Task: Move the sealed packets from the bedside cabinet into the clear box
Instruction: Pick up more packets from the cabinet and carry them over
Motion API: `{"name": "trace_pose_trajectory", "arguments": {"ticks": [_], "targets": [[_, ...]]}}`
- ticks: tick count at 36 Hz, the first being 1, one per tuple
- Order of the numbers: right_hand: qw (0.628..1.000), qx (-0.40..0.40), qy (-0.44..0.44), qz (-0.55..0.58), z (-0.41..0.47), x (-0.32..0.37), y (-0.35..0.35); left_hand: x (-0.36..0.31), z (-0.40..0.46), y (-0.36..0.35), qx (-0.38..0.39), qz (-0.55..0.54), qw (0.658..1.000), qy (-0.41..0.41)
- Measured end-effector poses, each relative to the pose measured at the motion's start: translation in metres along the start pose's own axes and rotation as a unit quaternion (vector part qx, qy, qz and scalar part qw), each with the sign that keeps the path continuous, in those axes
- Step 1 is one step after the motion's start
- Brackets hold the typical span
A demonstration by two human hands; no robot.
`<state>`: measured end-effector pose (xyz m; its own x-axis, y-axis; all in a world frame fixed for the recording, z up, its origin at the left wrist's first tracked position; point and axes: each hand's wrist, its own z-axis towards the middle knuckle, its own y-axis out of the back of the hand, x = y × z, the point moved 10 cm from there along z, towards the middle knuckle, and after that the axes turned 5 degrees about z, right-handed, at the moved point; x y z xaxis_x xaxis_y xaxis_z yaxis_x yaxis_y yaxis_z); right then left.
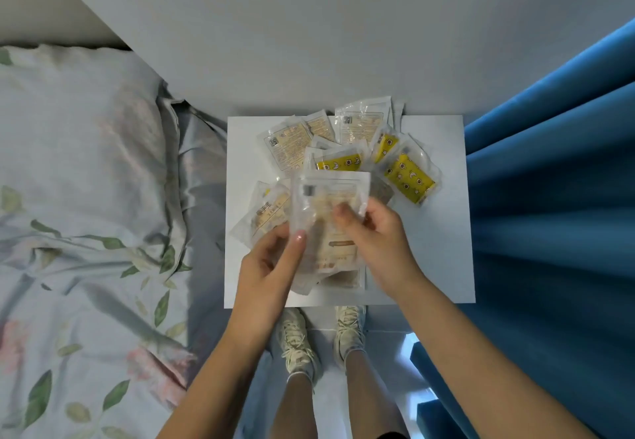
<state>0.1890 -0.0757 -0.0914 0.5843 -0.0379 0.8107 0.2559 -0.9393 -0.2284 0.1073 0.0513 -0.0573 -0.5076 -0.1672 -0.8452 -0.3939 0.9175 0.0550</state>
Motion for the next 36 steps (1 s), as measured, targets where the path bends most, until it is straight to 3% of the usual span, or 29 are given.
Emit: {"name": "trace_pose_trajectory", "arguments": {"ticks": [6,9,12,14,17,20,22,26,28,31,36], "targets": [[0.983,0.035,0.041,-0.176,0.011,0.028,-0.008,-0.001,0.011,-0.006,-0.051,-0.009,0.998,0.022],[0.961,-0.013,0.065,-0.269,0.036,0.046,0.027,0.006,0.018,-0.002,-0.061,-0.038,0.996,0.054],[0.898,-0.160,0.107,-0.397,0.066,0.059,0.091,0.012,0.020,-0.002,-0.060,-0.052,0.994,0.071],[0.858,-0.206,0.080,-0.464,0.081,0.052,0.122,0.014,0.021,-0.002,-0.063,-0.054,0.994,0.076],[0.801,-0.166,0.001,-0.575,0.094,0.024,0.141,0.017,0.020,-0.004,-0.067,-0.051,0.994,0.076],[0.753,-0.149,0.017,-0.641,0.095,0.016,0.141,0.020,0.020,-0.007,-0.066,-0.053,0.993,0.080],[0.763,-0.165,0.019,-0.625,0.093,0.016,0.143,0.021,0.020,-0.009,-0.061,-0.050,0.993,0.082],[0.885,-0.140,0.032,-0.443,0.093,0.017,0.140,0.020,0.021,-0.012,-0.057,-0.047,0.994,0.081],[0.919,-0.112,0.059,-0.373,0.095,0.025,0.132,0.020,0.023,-0.011,-0.055,-0.046,0.994,0.084],[0.886,-0.079,0.104,-0.445,0.110,0.038,0.120,0.023,0.025,-0.010,-0.054,-0.048,0.993,0.096],[0.766,-0.005,0.035,-0.641,0.135,0.026,0.105,0.029,0.027,-0.007,-0.057,-0.051,0.991,0.113]]}}
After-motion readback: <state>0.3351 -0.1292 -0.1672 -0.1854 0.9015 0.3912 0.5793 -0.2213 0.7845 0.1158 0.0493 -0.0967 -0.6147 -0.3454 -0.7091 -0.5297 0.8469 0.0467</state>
